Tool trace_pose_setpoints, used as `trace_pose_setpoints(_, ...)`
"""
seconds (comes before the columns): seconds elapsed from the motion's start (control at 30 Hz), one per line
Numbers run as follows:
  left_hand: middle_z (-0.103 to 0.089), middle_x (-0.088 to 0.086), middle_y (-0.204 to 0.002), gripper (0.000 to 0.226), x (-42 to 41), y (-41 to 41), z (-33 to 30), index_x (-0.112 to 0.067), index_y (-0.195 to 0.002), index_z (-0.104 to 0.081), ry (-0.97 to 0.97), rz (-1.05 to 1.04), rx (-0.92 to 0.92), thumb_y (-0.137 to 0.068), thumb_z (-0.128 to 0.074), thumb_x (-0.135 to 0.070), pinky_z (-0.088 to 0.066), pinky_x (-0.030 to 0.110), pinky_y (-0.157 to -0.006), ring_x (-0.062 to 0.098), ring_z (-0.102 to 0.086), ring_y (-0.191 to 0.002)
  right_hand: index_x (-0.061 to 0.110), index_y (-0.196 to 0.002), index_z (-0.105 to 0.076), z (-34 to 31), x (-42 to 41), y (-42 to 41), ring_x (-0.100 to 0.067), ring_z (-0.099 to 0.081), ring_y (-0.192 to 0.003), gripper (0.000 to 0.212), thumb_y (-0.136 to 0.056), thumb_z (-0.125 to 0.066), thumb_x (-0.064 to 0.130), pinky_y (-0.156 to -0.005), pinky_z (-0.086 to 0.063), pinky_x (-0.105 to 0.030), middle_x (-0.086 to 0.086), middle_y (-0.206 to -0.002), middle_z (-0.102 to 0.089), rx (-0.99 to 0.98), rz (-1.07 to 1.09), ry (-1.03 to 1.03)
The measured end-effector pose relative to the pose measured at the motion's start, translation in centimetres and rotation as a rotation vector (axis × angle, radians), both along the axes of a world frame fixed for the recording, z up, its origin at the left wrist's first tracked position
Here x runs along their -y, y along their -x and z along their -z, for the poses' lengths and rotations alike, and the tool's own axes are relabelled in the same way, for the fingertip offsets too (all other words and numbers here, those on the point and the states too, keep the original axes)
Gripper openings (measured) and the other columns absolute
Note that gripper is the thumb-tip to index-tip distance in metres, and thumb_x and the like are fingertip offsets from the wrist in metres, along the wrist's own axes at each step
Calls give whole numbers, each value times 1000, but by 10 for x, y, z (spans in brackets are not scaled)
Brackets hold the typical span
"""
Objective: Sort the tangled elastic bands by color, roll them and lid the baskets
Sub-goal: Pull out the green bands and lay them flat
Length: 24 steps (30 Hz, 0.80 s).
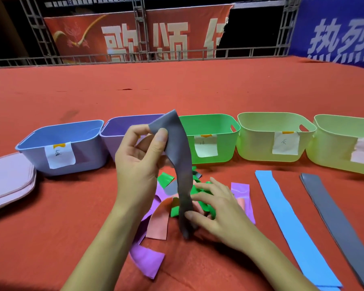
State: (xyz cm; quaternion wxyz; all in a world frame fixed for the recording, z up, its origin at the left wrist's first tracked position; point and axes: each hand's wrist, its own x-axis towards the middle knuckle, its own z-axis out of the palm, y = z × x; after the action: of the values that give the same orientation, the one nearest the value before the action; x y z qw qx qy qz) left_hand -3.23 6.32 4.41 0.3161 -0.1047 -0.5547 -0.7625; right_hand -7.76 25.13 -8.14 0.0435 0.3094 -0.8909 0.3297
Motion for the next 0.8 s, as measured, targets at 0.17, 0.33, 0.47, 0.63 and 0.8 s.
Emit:
trace_pose_setpoints(0.17, -55, -12, -57, 11, 1, 10, 3, -19, -97, -57, -40, -89, 92, -104, -64, -14, -37, 12, -43, 0, -45, -45, 39, -89, -69, -5, 7, -6, 4, -12, -156, 24, -86, -68, 62, -128, -7, -26, 30, -150, -47, -14, -75, 203)
trace_pose_setpoints(0.33, -68, -3, -64, 9, 20, 18, 6, -18, -101, -59, -2, -183, 95, -105, -66, -16, -50, 24, -51, 9, -61, -55, 26, -74, -60, -8, 1, -5, 2, -27, -151, 29, -84, -71, 50, -117, -20, -15, 32, -137, -58, -11, -66, 255)
trace_pose_setpoints(0.47, -76, 1, -75, 12, 31, 27, 8, -12, -113, -58, -9, -222, 140, -105, -67, -15, -58, 28, -54, 11, -69, -63, 25, -82, -61, -18, -9, -15, -7, -48, -133, 23, -86, -67, 47, -109, -37, -27, 22, -110, -68, 24, -63, 289)
trace_pose_setpoints(0.63, -75, 5, -76, 14, 24, 36, 18, -10, -115, -56, 104, -192, 207, -105, -66, -10, -62, 35, -57, 19, -70, -69, 27, -86, -59, -33, -44, -34, -4, -57, -78, 20, -96, -66, 43, -74, -47, -30, 11, -82, -62, 72, -18, 284)
trace_pose_setpoints(0.8, -77, 2, -73, 10, -4, 50, 25, -8, -112, -58, 180, -140, 296, -105, -65, -8, -66, 37, -58, 18, -73, -69, 21, -90, -67, -37, -97, -42, -2, -55, -68, 12, -101, -71, 25, -66, -47, -25, 10, -74, -65, 164, 61, 383)
